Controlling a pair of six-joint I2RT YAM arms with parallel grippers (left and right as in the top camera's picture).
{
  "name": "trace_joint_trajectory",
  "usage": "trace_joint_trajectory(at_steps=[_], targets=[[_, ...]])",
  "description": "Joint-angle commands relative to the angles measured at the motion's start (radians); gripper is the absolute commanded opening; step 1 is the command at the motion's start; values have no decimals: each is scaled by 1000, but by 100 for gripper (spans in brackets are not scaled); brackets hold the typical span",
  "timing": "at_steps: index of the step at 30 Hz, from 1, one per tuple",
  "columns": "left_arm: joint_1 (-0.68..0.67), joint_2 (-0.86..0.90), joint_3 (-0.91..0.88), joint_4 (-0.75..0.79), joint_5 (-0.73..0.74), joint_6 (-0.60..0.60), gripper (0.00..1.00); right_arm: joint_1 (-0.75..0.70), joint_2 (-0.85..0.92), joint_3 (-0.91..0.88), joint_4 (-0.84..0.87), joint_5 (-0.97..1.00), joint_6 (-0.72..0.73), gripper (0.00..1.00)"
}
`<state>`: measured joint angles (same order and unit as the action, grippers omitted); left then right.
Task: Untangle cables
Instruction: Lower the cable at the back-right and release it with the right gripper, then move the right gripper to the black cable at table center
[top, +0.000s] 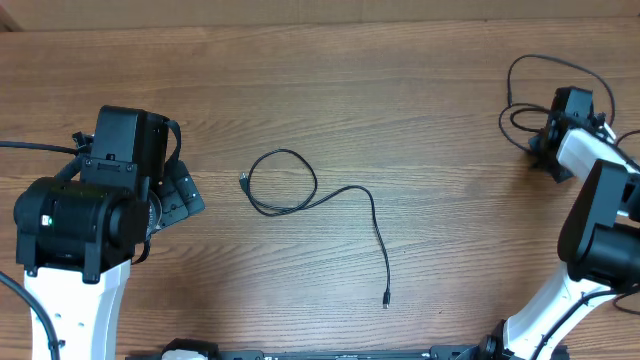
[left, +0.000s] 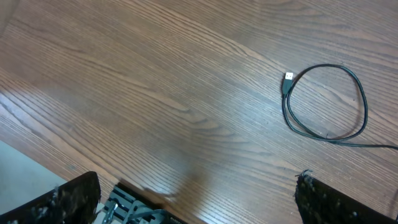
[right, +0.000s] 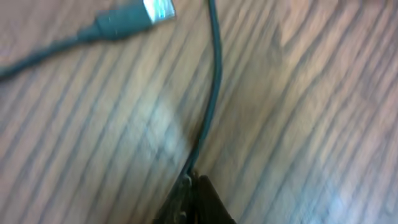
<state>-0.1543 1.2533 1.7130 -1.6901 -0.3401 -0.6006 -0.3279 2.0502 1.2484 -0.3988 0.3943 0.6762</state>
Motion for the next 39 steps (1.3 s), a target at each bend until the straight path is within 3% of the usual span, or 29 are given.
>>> trace_joint_trajectory(at_steps=[1, 8, 13, 19, 26, 33, 39], targets=[[4, 3, 0, 1, 1, -16, 100, -9, 55, -81, 165, -91, -79, 4], [4, 3, 0, 1, 1, -16, 100, -8, 56, -76, 488, -258, -207, 15], [3, 3, 0, 1, 1, -16, 100, -8, 55, 3, 457, -285, -254, 16], [3, 3, 0, 1, 1, -16, 99, -8, -26, 273, 50, -296, -314, 9], [4, 3, 0, 1, 1, -16, 99, -6, -255, 578, -407, -427, -314, 19], [3, 3, 0, 1, 1, -16, 100, -3, -475, 606, -644, -664, -306, 26], [4, 3, 0, 1, 1, -16, 100, 24, -586, 606, -883, -718, -277, 27]])
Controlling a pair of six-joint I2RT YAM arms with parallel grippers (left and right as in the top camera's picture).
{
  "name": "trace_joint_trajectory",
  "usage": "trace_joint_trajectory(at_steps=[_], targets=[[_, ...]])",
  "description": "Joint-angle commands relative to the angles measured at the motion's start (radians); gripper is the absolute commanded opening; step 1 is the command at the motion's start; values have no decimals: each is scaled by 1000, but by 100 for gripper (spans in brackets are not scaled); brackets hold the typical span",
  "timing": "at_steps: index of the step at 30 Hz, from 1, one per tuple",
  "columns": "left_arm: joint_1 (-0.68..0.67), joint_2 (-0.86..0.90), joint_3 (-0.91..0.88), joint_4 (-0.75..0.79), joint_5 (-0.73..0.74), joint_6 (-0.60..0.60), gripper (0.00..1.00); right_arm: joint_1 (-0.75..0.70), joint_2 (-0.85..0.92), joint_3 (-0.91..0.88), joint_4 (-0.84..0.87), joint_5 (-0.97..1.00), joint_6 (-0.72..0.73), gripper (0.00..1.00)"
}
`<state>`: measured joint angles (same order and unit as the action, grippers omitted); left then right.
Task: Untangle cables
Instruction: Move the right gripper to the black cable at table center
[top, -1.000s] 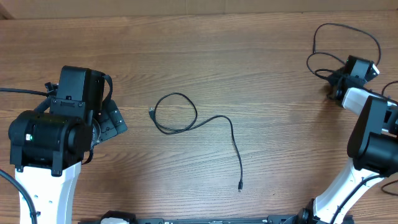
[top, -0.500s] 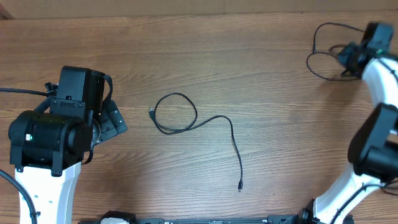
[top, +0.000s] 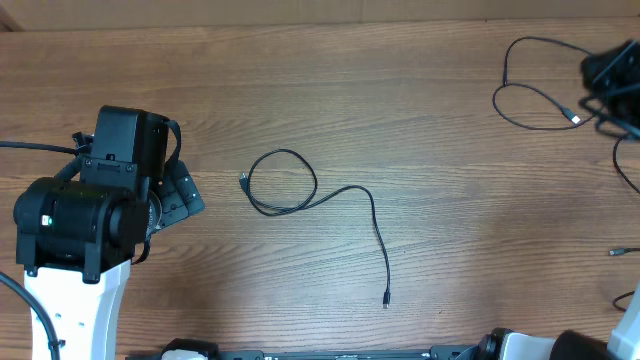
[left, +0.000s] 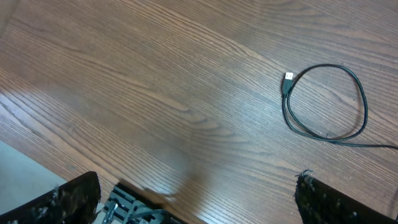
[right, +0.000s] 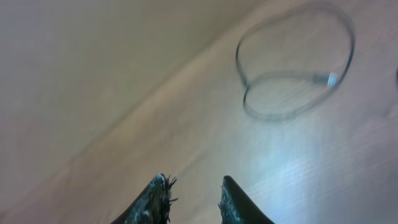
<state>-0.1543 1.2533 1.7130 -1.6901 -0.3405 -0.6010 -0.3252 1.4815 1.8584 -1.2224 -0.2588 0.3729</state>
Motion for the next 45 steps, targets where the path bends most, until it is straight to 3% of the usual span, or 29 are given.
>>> trace_joint_trajectory(at_steps=[1, 6, 13, 16, 21, 24, 28, 34, 36, 41, 45], targets=[[4, 3, 0, 1, 1, -16, 99, 31, -27, -4, -101, -65, 28, 27], [4, 3, 0, 1, 1, -16, 100, 111, -40, -8, -307, -54, 162, 23], [4, 3, 0, 1, 1, -16, 100, 367, -45, -125, -319, 139, 393, 22], [4, 3, 0, 1, 1, -16, 100, 528, -45, -227, -267, 234, 508, 22], [4, 3, 0, 1, 1, -16, 100, 678, -45, -364, -150, 288, 670, 34], [4, 3, 0, 1, 1, -16, 99, 737, -45, -459, -62, 283, 743, 35], [3, 3, 0, 1, 1, -16, 100, 798, -45, -621, 61, 278, 757, 30], [3, 3, 0, 1, 1, -16, 99, 809, -45, -761, 219, 124, 757, 32], [4, 3, 0, 1, 1, -16, 100, 809, -45, -789, 274, 73, 757, 39], [4, 3, 0, 1, 1, -16, 100, 813, -43, -822, 383, 8, 757, 48], [3, 3, 0, 1, 1, -16, 100, 843, -28, -822, 454, 1, 757, 74]])
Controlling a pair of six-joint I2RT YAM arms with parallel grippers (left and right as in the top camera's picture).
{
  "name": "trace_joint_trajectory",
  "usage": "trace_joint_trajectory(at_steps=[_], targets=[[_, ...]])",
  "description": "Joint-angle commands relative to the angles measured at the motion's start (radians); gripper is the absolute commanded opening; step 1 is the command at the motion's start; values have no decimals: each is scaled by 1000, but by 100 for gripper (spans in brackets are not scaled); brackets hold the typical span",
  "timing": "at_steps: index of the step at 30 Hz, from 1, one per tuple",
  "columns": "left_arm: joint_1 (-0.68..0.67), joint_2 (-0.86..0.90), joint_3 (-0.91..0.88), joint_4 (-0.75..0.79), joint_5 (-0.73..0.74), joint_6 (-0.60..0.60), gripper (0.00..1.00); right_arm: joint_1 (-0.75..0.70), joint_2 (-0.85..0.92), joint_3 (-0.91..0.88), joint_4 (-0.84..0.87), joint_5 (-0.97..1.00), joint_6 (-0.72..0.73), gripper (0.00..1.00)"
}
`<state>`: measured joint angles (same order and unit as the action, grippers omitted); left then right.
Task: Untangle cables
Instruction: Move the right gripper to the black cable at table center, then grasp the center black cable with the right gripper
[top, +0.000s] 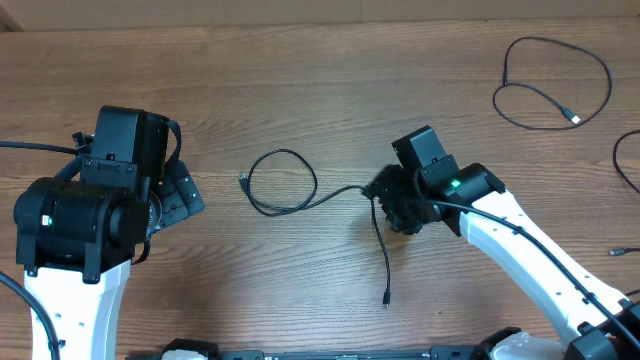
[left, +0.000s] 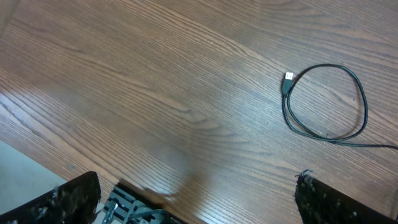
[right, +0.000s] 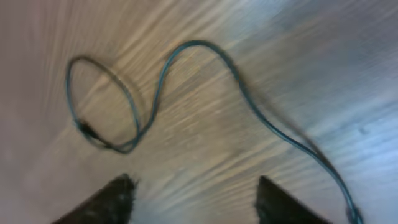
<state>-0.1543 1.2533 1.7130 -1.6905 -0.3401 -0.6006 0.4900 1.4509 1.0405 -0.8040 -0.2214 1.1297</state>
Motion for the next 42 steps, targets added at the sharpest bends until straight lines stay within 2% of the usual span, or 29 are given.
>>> trace_joint_trajectory(at_steps=[1, 6, 8, 10, 16, 19, 26, 30, 33, 37, 42], targets=[[3, 3, 0, 1, 1, -16, 100, 39, 11, -4, 58, -40, 0, 80], [3, 3, 0, 1, 1, -16, 100, 114, 72, -4, 173, -62, 71, 87], [3, 3, 0, 1, 1, -16, 100, 149, 115, -4, 227, -38, 78, 87], [3, 3, 0, 1, 1, -16, 99, 179, 160, -3, 262, 18, 79, 81], [3, 3, 0, 1, 1, -16, 99, 254, 282, -3, 372, 208, 96, 81], [3, 3, 0, 1, 1, -16, 100, 276, 335, -3, 431, 286, 105, 89], [3, 3, 0, 1, 1, -16, 99, 302, 360, -3, 486, 434, 105, 100], [3, 3, 0, 1, 1, -16, 99, 303, 360, -3, 492, 465, 103, 100], [3, 3, 0, 1, 1, -16, 99, 304, 360, -3, 510, 472, 39, 100], [3, 3, 0, 1, 1, -16, 100, 318, 360, -3, 582, 507, -153, 100], [3, 3, 0, 1, 1, -16, 100, 328, 361, -3, 598, 560, -171, 100]])
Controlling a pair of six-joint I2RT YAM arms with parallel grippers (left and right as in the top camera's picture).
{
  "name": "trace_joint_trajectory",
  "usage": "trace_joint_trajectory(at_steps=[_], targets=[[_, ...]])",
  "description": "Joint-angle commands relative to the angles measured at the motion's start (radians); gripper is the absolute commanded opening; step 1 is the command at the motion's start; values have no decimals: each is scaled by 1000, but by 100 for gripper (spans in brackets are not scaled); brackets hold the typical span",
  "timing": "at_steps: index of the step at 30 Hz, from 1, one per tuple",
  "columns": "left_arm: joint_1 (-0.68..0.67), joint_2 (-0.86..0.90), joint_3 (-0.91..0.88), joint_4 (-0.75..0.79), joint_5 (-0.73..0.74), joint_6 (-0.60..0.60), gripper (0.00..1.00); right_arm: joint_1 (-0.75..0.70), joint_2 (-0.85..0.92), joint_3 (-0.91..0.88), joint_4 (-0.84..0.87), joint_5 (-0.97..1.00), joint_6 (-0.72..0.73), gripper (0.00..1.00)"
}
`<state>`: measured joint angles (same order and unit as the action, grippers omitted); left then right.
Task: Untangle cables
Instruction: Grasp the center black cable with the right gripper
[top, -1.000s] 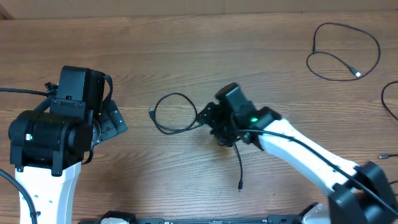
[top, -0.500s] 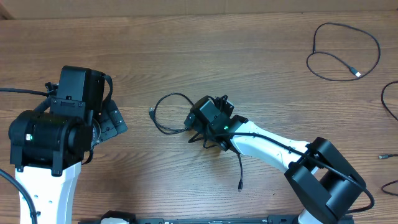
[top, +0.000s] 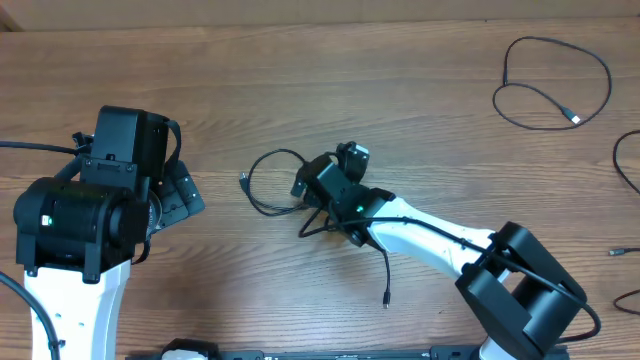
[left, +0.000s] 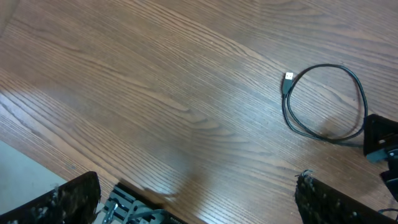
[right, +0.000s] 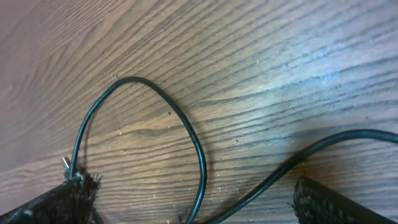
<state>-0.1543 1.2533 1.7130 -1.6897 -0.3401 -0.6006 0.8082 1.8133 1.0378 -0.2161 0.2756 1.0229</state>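
A thin black cable lies mid-table, its loop (top: 268, 182) ending in a USB plug (top: 244, 180) and its tail running to a small plug (top: 386, 298). My right gripper (top: 318, 187) is low over the loop's right side. In the right wrist view it (right: 199, 208) is open, and the cable (right: 200, 155) runs between its fingers (right: 68, 199). My left gripper (top: 185, 200) stays at the left, open (left: 199, 202) and empty, with the loop (left: 323, 99) ahead of it.
A second black cable (top: 555, 75) lies looped at the far right corner. Part of a third cable (top: 618, 165) shows at the right edge, with a loose plug (top: 612, 252) below it. The wooden table (top: 420, 110) carries all of them.
My right gripper has moved left from the cable's middle bend to the right side of its loop. The cable's middle stretch now lies bent under the arm. The left arm is unchanged.
First my right gripper was shut on a cable at the far right. Then it was open near the top right corner, with that cable lying looped there. Later it hung open over the central cable's middle, and now it straddles the loop. The left arm never moved.
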Motion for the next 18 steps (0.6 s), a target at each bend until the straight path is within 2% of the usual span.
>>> trace_joint_trajectory(at_steps=[1, 4, 18], targets=[[3, 3, 0, 0, 1, -16, 100, 10, -1, -1, 14, 69, -64, 99], [3, 3, 0, 0, 1, -16, 99, 10, 10, -1, 54, 76, -118, 100], [3, 3, 0, 0, 1, -16, 100, 43, 82, -1, 81, 66, -119, 99]])
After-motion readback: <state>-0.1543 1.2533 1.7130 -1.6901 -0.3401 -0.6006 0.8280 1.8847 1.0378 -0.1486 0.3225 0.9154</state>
